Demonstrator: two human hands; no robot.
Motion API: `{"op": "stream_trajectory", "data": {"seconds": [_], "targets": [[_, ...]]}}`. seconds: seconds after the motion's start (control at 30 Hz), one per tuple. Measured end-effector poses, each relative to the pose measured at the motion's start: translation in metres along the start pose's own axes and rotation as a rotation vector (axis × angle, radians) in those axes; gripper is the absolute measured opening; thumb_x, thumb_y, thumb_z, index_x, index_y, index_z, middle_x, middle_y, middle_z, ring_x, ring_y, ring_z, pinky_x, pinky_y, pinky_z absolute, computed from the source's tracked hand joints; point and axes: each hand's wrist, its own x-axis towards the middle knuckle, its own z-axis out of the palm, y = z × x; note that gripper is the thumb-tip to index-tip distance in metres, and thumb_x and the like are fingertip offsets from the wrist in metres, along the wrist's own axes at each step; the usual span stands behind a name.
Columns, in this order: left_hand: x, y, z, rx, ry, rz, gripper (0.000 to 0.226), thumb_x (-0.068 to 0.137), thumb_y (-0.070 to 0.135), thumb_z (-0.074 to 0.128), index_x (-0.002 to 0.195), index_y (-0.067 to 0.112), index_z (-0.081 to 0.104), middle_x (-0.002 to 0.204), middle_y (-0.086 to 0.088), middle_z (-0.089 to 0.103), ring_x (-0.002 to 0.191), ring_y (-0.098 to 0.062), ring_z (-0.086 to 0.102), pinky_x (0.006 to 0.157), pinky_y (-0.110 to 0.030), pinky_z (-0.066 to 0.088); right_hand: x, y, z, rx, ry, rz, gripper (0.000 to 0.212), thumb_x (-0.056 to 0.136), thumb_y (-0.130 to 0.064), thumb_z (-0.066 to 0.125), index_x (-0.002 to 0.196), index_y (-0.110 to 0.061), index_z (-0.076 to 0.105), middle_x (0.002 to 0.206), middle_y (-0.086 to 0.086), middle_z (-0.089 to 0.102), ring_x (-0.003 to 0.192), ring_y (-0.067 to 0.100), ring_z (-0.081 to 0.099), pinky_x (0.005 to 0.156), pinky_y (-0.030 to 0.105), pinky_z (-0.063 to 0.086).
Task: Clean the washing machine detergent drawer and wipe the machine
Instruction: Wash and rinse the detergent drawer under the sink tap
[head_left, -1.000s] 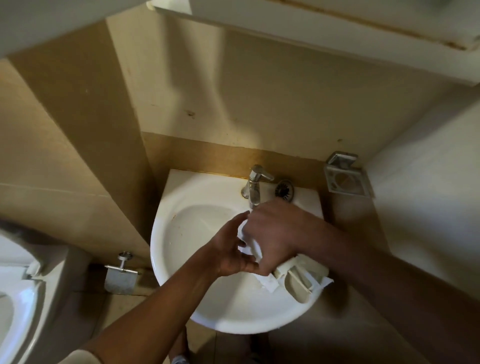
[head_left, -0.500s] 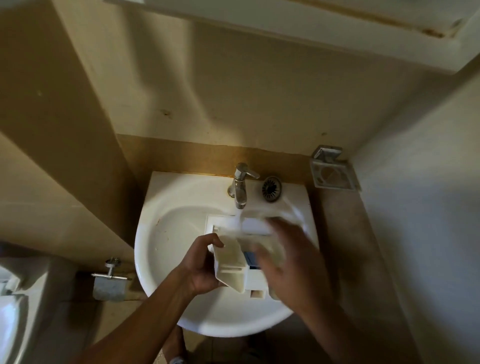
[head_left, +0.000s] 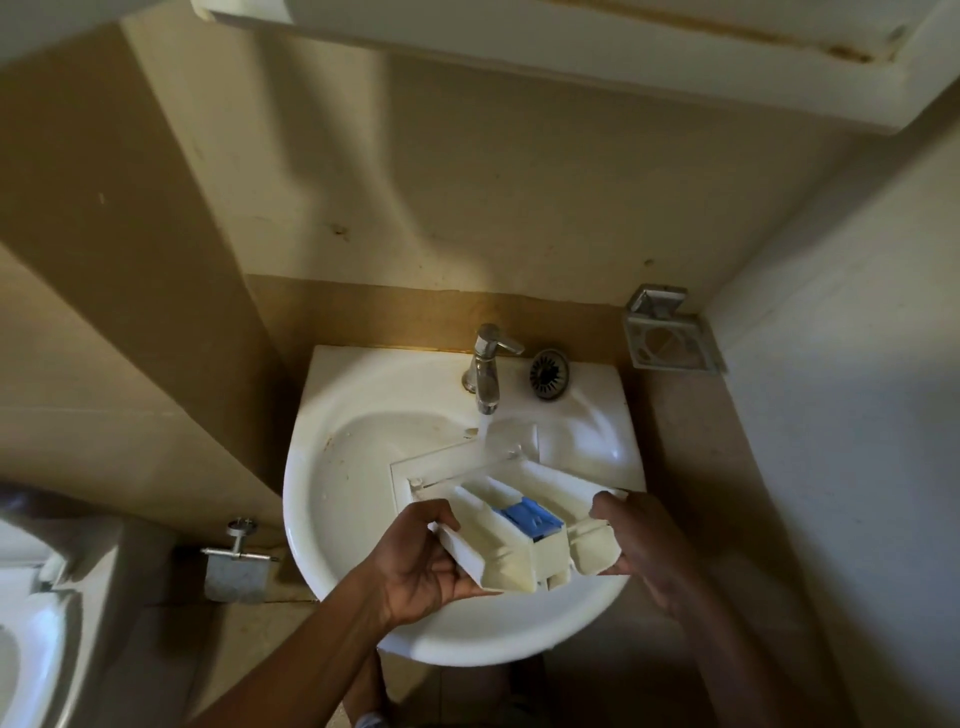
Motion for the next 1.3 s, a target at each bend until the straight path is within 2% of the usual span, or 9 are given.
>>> {"op": "stream_trajectory", "data": {"seconds": [0.07, 0.23, 0.37, 0.5, 0.67, 0.87, 1.1, 1.2, 1.3], "targets": [[0.003, -0.005, -0.006, 0.069, 0.018, -0.005, 0.027, 0.084, 0.001, 0.042, 0.101, -0.007, 0.061, 0.076, -0.022, 0.068, 0.062, -0.035, 0.069, 0.081, -0.053, 0.057, -0.002, 0.012, -0.002, 0.023, -0.038, -0.001, 0.014, 0.081, -0.010, 0.058, 0.093, -0.009, 0.066, 0.091, 0.017, 0.064, 0.088, 0.034, 0.064, 0.065, 0.043, 0.058], [0.014, -0.006, -0.023, 0.204, 0.066, 0.016, 0.030, 0.080, -0.008, 0.040, 0.105, -0.003, 0.057, 0.096, -0.022, 0.062, 0.084, -0.038, 0.064, 0.078, -0.055, 0.058, -0.002, 0.053, 0.006, 0.134, -0.095, 0.031, 0.046, 0.058, -0.018, 0.058, 0.104, -0.024, 0.064, 0.107, 0.017, 0.062, 0.100, 0.037, 0.062, 0.066, 0.042, 0.056], [0.023, 0.000, -0.033, 0.336, 0.206, 0.052, 0.027, 0.075, -0.015, 0.038, 0.090, 0.001, 0.052, 0.082, -0.017, 0.052, 0.073, -0.034, 0.056, 0.062, -0.041, 0.059, 0.003, 0.074, 0.024, 0.183, -0.110, -0.012, 0.051, 0.059, -0.009, 0.061, 0.108, -0.021, 0.061, 0.107, 0.010, 0.069, 0.099, 0.029, 0.066, 0.071, 0.037, 0.053], [0.024, 0.012, -0.025, 0.452, 0.332, 0.157, 0.035, 0.076, -0.023, 0.026, 0.065, 0.006, 0.043, 0.063, -0.008, 0.043, 0.053, -0.021, 0.045, 0.044, -0.022, 0.042, 0.016, 0.083, 0.043, 0.105, -0.100, -0.060, 0.049, 0.080, 0.010, 0.061, 0.118, -0.019, 0.052, 0.111, 0.000, 0.068, 0.102, 0.017, 0.066, 0.074, 0.023, 0.051], [0.038, 0.023, -0.017, 0.658, 0.352, 0.245, 0.049, 0.077, -0.023, 0.023, 0.094, 0.007, 0.058, 0.091, -0.019, 0.056, 0.086, -0.032, 0.054, 0.076, -0.038, 0.050, 0.038, 0.086, 0.064, 0.001, -0.019, -0.074, 0.048, 0.082, 0.019, 0.048, 0.114, -0.018, 0.048, 0.111, 0.008, 0.064, 0.098, 0.019, 0.064, 0.069, 0.021, 0.052], [0.043, 0.020, -0.022, 0.700, 0.432, 0.250, 0.040, 0.080, -0.023, 0.029, 0.100, -0.001, 0.056, 0.081, -0.013, 0.051, 0.073, -0.024, 0.049, 0.061, -0.028, 0.043, 0.039, 0.086, 0.075, -0.090, 0.101, -0.150, 0.047, 0.082, 0.019, 0.047, 0.111, -0.018, 0.048, 0.107, 0.004, 0.064, 0.099, 0.020, 0.063, 0.069, 0.016, 0.052], [0.055, 0.032, -0.014, 0.812, 0.376, 0.190, 0.045, 0.076, -0.018, 0.037, 0.115, -0.003, 0.053, 0.095, -0.015, 0.054, 0.087, -0.026, 0.054, 0.076, -0.033, 0.049, 0.019, 0.096, 0.076, -0.106, 0.301, -0.254, 0.049, 0.083, 0.019, 0.048, 0.110, -0.021, 0.045, 0.107, 0.000, 0.059, 0.100, 0.019, 0.060, 0.083, 0.028, 0.056], [0.059, 0.034, -0.023, 0.802, 0.394, 0.190, 0.053, 0.070, -0.012, 0.042, 0.122, -0.005, 0.052, 0.103, -0.020, 0.056, 0.105, -0.039, 0.057, 0.092, -0.045, 0.052, 0.024, 0.092, 0.072, -0.148, 0.205, -0.264, 0.043, 0.086, 0.015, 0.052, 0.113, -0.018, 0.047, 0.110, 0.000, 0.060, 0.103, 0.017, 0.060, 0.074, 0.010, 0.050], [0.051, 0.031, -0.028, 0.774, 0.413, 0.254, 0.042, 0.073, -0.015, 0.040, 0.111, -0.004, 0.056, 0.093, -0.018, 0.057, 0.091, -0.035, 0.058, 0.073, -0.037, 0.051, 0.028, 0.089, 0.067, -0.178, 0.116, -0.277, 0.045, 0.086, 0.014, 0.053, 0.114, -0.021, 0.048, 0.111, -0.002, 0.063, 0.103, 0.013, 0.062, 0.071, 0.007, 0.050]]}}
